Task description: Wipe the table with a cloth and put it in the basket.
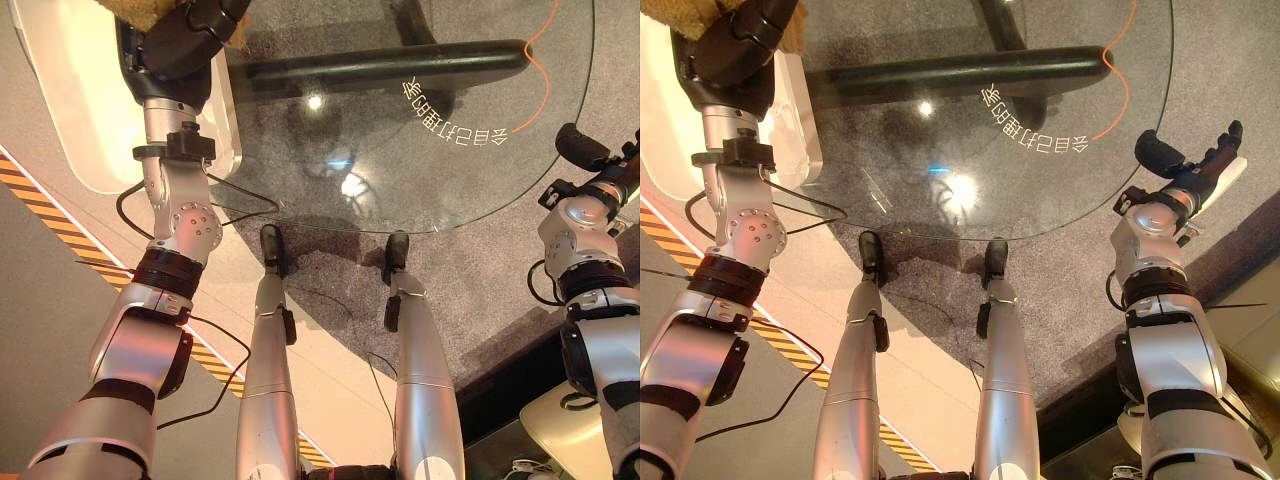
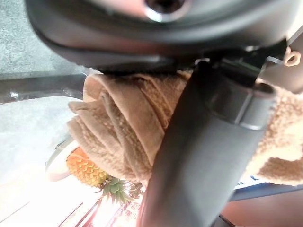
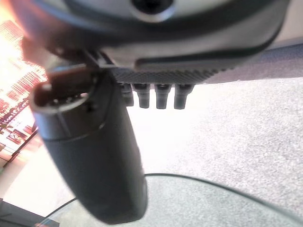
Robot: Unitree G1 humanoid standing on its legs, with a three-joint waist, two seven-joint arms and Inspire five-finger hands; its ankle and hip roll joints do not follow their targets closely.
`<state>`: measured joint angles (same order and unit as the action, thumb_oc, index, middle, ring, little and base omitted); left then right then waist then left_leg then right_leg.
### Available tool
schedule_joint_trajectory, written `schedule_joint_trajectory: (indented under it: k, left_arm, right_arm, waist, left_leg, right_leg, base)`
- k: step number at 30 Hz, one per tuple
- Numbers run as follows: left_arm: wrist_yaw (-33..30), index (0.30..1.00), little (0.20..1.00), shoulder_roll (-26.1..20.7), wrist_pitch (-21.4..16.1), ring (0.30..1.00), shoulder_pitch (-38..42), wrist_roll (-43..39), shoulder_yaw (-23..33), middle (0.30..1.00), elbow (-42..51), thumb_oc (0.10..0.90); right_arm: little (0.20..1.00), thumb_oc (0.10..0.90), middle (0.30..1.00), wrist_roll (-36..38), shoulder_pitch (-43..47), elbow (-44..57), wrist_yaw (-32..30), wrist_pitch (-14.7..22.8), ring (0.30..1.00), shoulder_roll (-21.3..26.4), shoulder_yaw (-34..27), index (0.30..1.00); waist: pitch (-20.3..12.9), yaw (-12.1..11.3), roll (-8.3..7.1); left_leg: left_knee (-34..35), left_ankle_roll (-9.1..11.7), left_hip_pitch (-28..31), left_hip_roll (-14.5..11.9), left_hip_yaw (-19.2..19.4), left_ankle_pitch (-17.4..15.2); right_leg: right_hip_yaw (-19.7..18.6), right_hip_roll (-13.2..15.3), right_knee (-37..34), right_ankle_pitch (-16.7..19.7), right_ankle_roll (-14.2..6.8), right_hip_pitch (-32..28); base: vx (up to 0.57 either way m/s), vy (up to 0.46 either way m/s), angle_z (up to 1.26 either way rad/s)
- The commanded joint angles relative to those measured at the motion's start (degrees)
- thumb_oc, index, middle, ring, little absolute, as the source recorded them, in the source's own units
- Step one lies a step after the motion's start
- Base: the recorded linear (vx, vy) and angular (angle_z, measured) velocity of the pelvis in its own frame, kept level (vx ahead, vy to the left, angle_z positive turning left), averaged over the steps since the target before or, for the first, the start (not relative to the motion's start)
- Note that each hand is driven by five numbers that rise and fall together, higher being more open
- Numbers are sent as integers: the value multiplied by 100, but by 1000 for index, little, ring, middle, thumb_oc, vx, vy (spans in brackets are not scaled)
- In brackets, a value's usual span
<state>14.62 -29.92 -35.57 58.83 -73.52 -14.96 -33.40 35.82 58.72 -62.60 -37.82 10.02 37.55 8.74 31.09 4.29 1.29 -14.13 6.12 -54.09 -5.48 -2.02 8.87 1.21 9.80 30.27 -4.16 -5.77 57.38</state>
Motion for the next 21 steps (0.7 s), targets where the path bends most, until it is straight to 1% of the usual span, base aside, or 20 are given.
schedule_joint_trajectory:
  k: [1, 3, 5, 6, 7, 11, 14, 15, 16, 17, 18, 20, 21]
  left_arm:
    - [289, 300, 200, -367, -908, 300, 822, 78, 437, 300, 363, 100]
    - [204, 300, 200, -390, -958, 300, 773, 67, 481, 300, 339, 100]
    - [102, 300, 200, -430, -961, 300, 789, 89, 503, 300, 300, 100]
    - [16, 300, 200, -457, -970, 300, 817, 126, 516, 300, 264, 100]
    - [-50, 300, 200, -462, -978, 300, 809, 164, 513, 300, 235, 100]
    - [-243, 300, 200, -533, -1023, 300, 827, 216, 538, 300, 116, 100]
    - [-501, 300, 200, -623, -1119, 300, 795, 250, 589, 300, -58, 100]
    - [-579, 300, 200, -640, -1136, 300, 806, 275, 604, 300, -88, 100]
    - [-695, 300, 200, -664, -1143, 300, 779, 308, 629, 300, -146, 100]
    - [-736, 300, 200, -678, -1152, 300, 769, 312, 629, 300, -177, 100]
    - [-809, 300, 200, -701, -1172, 300, 770, 315, 648, 300, -222, 100]
    - [-828, 300, 200, -730, -1178, 300, 738, 252, 660, 300, -284, 100]
    - [-819, 300, 200, -752, -1193, 300, 727, 209, 692, 300, -324, 100]
  right_arm:
    - [900, 800, 900, 166, -105, -212, -15, 271, 900, 559, -184, 900]
    - [900, 800, 900, 215, -168, -393, 50, 291, 900, 575, -227, 900]
    - [900, 800, 900, 241, -186, -504, 93, 274, 900, 591, -246, 900]
    - [900, 800, 900, 273, -177, -565, 111, 261, 900, 602, -252, 900]
    - [900, 800, 900, 301, -187, -623, 127, 255, 900, 602, -244, 900]
    - [900, 800, 900, 364, -210, -759, 222, 191, 900, 620, -266, 900]
    - [900, 800, 900, 405, -320, -846, 327, 104, 900, 595, -288, 900]
    - [900, 800, 900, 401, -319, -863, 348, 78, 900, 587, -292, 900]
    - [900, 800, 900, 423, -352, -900, 374, 47, 900, 574, -292, 900]
    - [900, 800, 900, 448, -367, -914, 398, 22, 900, 577, -280, 900]
    - [900, 800, 900, 472, -366, -939, 432, -23, 900, 574, -285, 900]
    - [900, 800, 900, 511, -403, -995, 476, -63, 900, 568, -288, 900]
    - [900, 800, 900, 509, -428, -1024, 513, -80, 900, 563, -312, 900]
  waist:
    - [-129, -145, -30]
    - [-129, -164, -19]
    - [-129, -178, -23]
    - [-129, -184, -28]
    - [-129, -188, -28]
    - [-129, -197, -39]
    - [-129, -204, -46]
    - [-129, -206, -45]
    - [-129, -212, -41]
    - [-129, -212, -41]
    - [-129, -215, -36]
    - [-129, -220, -28]
    - [-129, -221, -26]
  left_leg:
    - [-495, -434, 231, 500, 200, -986]
    - [-530, -437, 263, 513, 185, -1046]
    - [-543, -444, 252, 517, 174, -1047]
    - [-527, -450, 206, 519, 175, -982]
    - [-547, -448, 239, 516, 168, -1040]
    - [-548, -447, 218, 515, 158, -1020]
    - [-572, -446, 208, 507, 158, -1025]
    - [-557, -451, 166, 509, 162, -962]
    - [-574, -445, 202, 507, 156, -1020]
    - [-577, -445, 200, 504, 157, -1023]
    - [-560, -447, 151, 503, 159, -960]
    - [-589, -446, 181, 509, 147, -1021]
    - [-584, -449, 133, 509, 151, -961]
  right_leg:
    - [161, -791, -701, 188, 339, -419]
    - [170, -790, -668, 129, 342, -456]
    - [189, -786, -656, 126, 345, -452]
    - [198, -782, -683, 185, 352, -415]
    - [198, -785, -657, 128, 350, -448]
    - [212, -784, -670, 139, 357, -443]
    - [230, -779, -655, 125, 366, -444]
    - [237, -775, -678, 181, 374, -407]
    - [239, -773, -657, 121, 370, -441]
    - [241, -775, -650, 110, 374, -440]
    - [243, -774, -673, 164, 383, -394]
    - [241, -778, -635, 101, 384, -421]
    - [247, -773, -651, 157, 393, -378]
  base:
    - [0, 0, 0]
    - [0, 0, 0]
    - [0, 0, 0]
    - [0, 0, 0]
    - [0, 0, 0]
    - [0, 0, 0]
    - [0, 0, 0]
    - [0, 0, 0]
    - [0, 0, 0]
    - [0, 0, 0]
    - [0, 0, 0]
    - [0, 0, 0]
    - [0, 0, 0]
